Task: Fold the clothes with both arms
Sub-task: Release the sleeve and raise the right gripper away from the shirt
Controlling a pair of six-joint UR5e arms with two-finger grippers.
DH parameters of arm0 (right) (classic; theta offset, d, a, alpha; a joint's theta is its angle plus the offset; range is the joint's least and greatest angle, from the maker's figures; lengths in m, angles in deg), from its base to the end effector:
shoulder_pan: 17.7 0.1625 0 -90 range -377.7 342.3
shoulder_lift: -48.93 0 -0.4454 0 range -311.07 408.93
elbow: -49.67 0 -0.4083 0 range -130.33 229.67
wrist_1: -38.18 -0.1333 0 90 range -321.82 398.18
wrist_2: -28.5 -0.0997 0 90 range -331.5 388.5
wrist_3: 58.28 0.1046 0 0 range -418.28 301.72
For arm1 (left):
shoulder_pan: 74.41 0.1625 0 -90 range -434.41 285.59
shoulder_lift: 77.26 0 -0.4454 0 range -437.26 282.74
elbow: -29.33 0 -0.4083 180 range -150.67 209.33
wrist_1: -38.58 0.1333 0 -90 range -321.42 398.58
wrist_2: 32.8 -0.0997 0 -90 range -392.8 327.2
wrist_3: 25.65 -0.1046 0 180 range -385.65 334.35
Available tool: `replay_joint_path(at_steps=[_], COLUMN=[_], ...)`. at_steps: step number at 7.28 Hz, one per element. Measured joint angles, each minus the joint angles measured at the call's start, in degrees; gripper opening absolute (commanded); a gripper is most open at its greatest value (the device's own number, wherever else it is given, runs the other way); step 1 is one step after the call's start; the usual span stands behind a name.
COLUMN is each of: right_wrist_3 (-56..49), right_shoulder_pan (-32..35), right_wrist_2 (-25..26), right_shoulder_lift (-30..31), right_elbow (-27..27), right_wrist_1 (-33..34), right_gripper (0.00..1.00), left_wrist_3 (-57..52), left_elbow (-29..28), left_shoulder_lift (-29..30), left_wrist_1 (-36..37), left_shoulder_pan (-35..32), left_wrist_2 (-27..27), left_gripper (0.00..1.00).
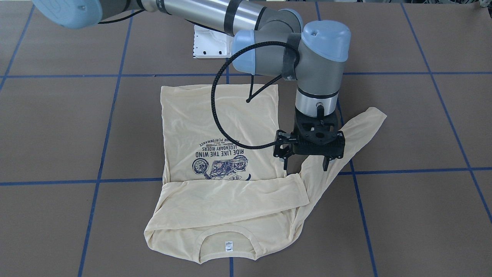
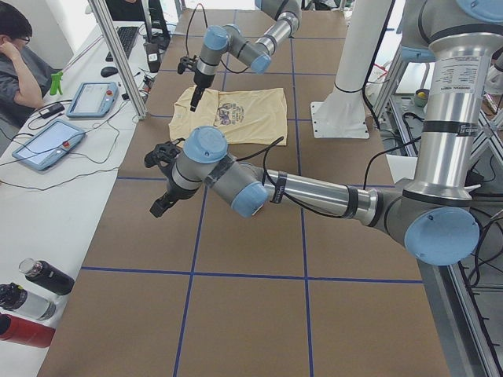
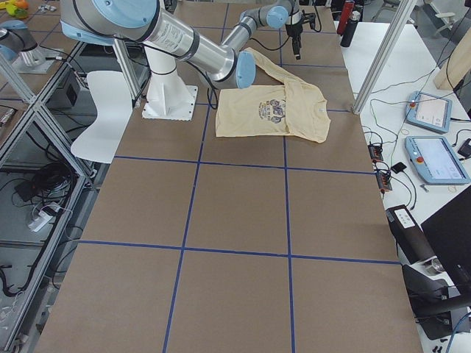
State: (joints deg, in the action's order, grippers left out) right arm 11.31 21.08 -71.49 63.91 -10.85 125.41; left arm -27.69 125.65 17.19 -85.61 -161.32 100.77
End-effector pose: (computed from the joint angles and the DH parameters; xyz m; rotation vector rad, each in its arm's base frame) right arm -0.5979 -0.6281 -0.0197 0.2734 -0.8139 0.2272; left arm -0.0309 -0.5623 0.5134 0.7410 0.7290 0.3794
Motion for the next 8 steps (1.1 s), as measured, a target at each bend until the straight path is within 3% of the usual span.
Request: replay_joint_path(at_steps=[2, 3, 5, 6, 8], right_wrist_3=[-7.2, -12.7, -24.5, -31.1, -47.2], right_shoulder_pan=[5.2, 7.8, 14.4, 17.8, 27.2], right_wrist_2=[-6.8, -9.1, -14.8, -17.6, -23.7], right_shoulder_lift=[15.0, 24.8, 43.1, 50.4, 63.3], right_elbow=[-18.6, -30.4, -50.1, -55.5, -59.5], right_wrist_1=[4.9, 7.7, 12.6, 13.4, 12.2], right_gripper=[1.00, 1.00, 1.00, 1.00, 1.00], left_wrist_3=[11.9, 18.6, 29.6, 33.7, 37.5], left_elbow=[0.1, 0.2, 0.9, 1.4, 2.3], left_shoulder_lift=[-0.6, -2.0, -3.5, -4.0, -6.7], left_wrist_1=[-7.8, -12.9, -17.9, -18.5, -18.9], left_shoulder_pan=[6.6, 10.3, 17.4, 21.5, 28.0], left_wrist_2=[-0.4, -1.2, -6.0, -10.2, -17.5], left_gripper=[1.00, 1.00, 1.00, 1.00, 1.00])
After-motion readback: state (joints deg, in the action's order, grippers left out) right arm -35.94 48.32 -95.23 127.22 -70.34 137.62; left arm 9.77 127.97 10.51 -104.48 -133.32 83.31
